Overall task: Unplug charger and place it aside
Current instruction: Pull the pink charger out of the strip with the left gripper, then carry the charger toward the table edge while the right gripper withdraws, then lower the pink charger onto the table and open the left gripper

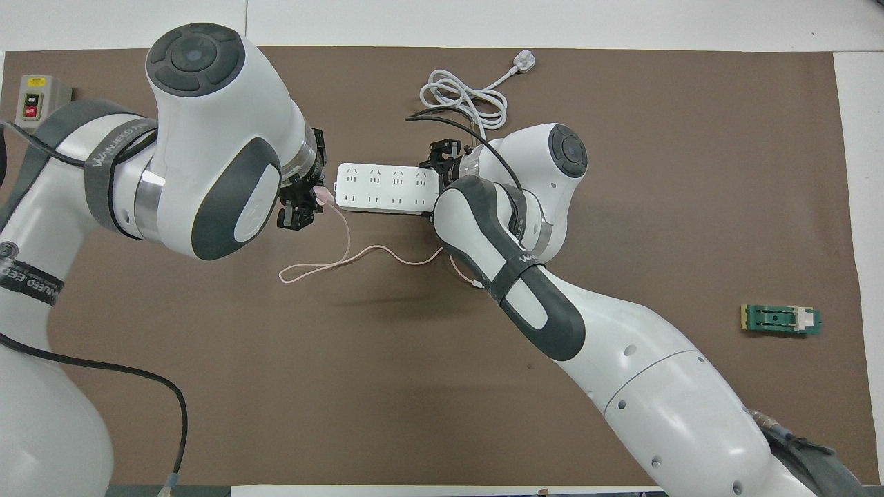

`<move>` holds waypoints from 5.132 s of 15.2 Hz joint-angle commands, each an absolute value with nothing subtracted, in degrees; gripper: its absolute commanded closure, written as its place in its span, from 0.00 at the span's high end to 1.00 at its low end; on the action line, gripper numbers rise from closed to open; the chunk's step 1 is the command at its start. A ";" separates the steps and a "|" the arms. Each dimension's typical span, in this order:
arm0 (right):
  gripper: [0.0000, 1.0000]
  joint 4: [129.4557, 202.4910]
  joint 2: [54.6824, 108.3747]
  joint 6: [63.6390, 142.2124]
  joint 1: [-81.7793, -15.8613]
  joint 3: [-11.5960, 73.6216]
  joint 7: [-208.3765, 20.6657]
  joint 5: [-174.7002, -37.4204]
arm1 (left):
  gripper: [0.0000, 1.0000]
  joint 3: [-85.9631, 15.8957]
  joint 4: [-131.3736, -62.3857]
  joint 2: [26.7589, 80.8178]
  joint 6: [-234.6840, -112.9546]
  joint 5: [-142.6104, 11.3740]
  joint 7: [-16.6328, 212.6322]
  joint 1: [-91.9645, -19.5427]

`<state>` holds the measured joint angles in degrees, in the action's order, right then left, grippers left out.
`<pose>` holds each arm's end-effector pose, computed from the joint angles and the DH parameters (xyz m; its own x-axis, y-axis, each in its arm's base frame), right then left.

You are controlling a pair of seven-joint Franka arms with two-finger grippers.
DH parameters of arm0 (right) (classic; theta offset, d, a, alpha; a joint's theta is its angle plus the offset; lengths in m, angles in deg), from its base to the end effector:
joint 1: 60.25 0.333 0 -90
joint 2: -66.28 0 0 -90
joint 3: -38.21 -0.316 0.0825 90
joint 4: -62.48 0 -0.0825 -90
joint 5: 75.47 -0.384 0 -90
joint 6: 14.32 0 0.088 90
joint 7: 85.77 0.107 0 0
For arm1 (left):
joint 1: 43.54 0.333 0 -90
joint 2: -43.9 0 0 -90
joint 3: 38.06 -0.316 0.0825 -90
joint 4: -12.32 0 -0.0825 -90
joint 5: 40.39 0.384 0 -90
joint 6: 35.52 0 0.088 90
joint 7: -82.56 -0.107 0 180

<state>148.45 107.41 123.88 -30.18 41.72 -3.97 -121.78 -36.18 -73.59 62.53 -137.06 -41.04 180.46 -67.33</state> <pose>0.6510 0.3394 0.2648 0.0845 -0.8382 -0.5388 -0.9936 -0.0300 -0.1091 0.5900 -0.2817 0.4782 0.3010 0.9535 -0.0141 0.9520 -0.3013 -0.0547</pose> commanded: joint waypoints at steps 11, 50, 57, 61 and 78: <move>1.00 148.44 105.13 122.36 -32.38 41.90 -5.26 -122.84 | 0.00 -36.92 -75.12 61.13 -140.99 -40.92 124.80 -56.74; 1.00 164.26 64.07 80.68 -53.82 45.24 -81.18 -76.70 | 0.00 -36.92 -127.60 35.73 -159.97 -56.21 60.24 -35.98; 1.00 162.33 68.21 80.25 -55.15 45.42 -92.97 -72.49 | 0.11 -36.92 -127.87 36.26 -160.77 -56.21 59.79 -35.80; 1.00 162.33 68.03 79.46 -55.50 45.42 -93.15 -71.43 | 0.19 -37.01 -128.66 36.26 -161.91 -56.21 59.71 -35.19; 1.00 161.19 66.10 78.40 -54.62 50.69 -90.17 -75.03 | 1.00 -37.36 -127.61 36.61 -162.00 -56.04 57.34 -31.15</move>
<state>161.66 66.24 79.50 -54.52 50.76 -91.38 -74.17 -37.65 -127.78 37.68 -162.09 -55.17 59.73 -33.34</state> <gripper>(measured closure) 0.000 0.000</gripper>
